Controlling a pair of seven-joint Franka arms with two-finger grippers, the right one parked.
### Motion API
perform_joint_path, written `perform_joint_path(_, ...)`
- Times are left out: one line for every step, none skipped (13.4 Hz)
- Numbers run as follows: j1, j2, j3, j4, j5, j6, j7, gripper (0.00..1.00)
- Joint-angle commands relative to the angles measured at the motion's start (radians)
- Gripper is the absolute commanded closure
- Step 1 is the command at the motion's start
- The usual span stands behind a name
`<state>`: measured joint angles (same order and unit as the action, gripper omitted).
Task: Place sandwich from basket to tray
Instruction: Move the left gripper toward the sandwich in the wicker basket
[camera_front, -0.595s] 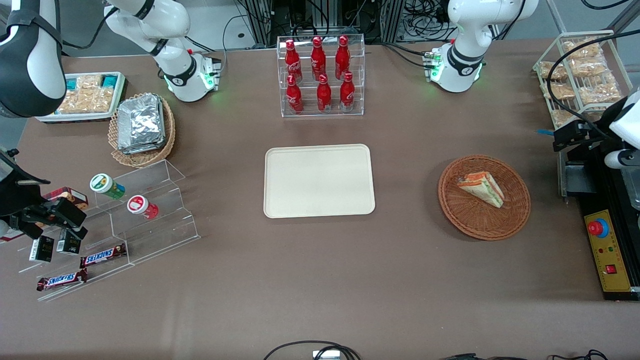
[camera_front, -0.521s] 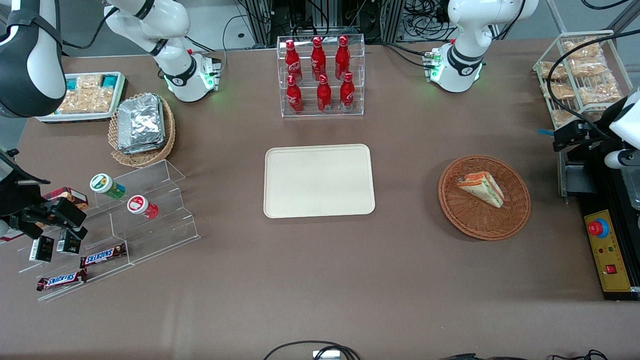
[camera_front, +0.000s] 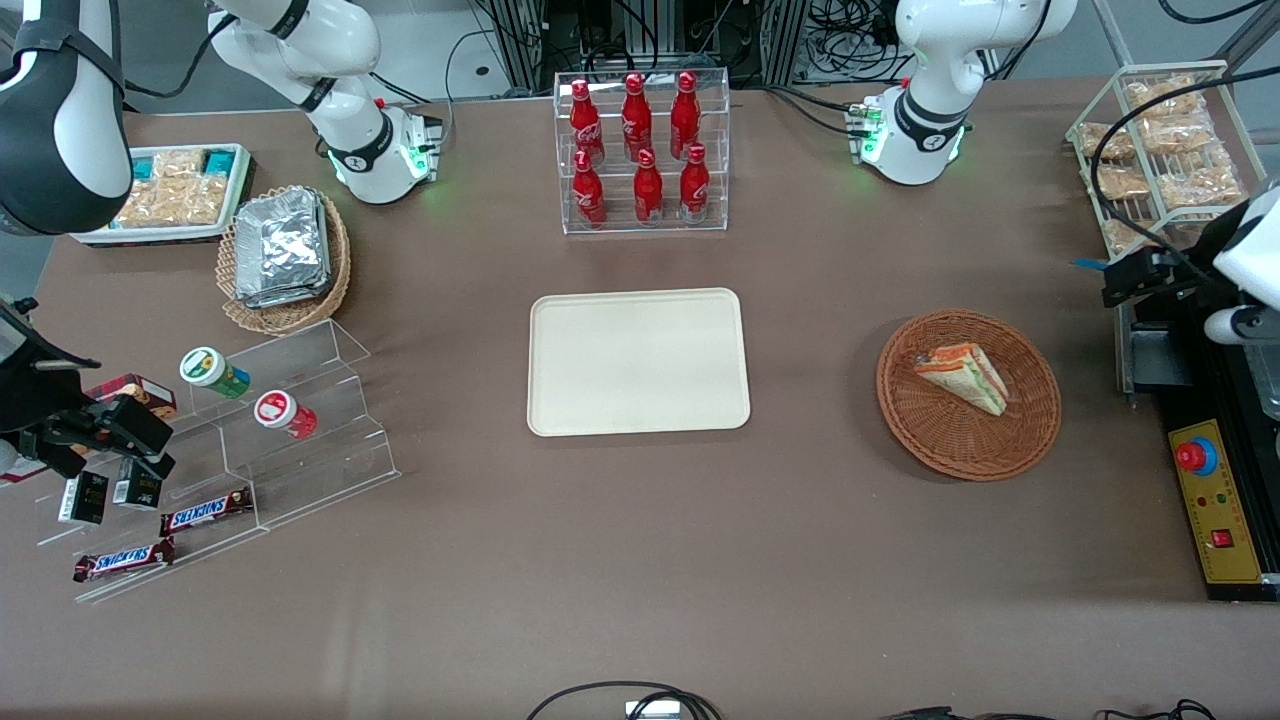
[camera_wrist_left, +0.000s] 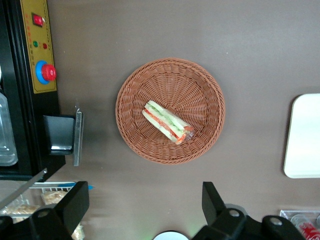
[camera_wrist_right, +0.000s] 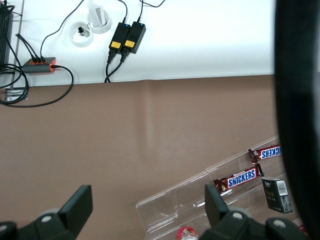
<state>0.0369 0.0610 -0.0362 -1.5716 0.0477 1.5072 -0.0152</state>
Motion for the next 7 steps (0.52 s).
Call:
perform_joint_path(-0.017,-0.047,-0.011,-0.202,0.014,0.144,-0.148,0.0)
perform_joint_path(-0.025,-0.079,-0.016,-0.296,0.014,0.222,-0.197,0.0)
perform_joint_path(-0.026,-0.108,-0.017,-0.389,0.014,0.302,-0.247,0.0)
perform_joint_path(-0.026,-0.13,-0.017,-0.472,0.014,0.376,-0.271,0.0)
perform_joint_path(-0.026,-0.141,-0.017,-0.534,0.014,0.436,-0.302,0.0)
perform_joint_path(-0.026,-0.144,-0.017,-0.58,0.014,0.488,-0.342,0.0)
perform_joint_path(-0.026,-0.144,-0.017,-0.617,0.014,0.536,-0.394,0.0)
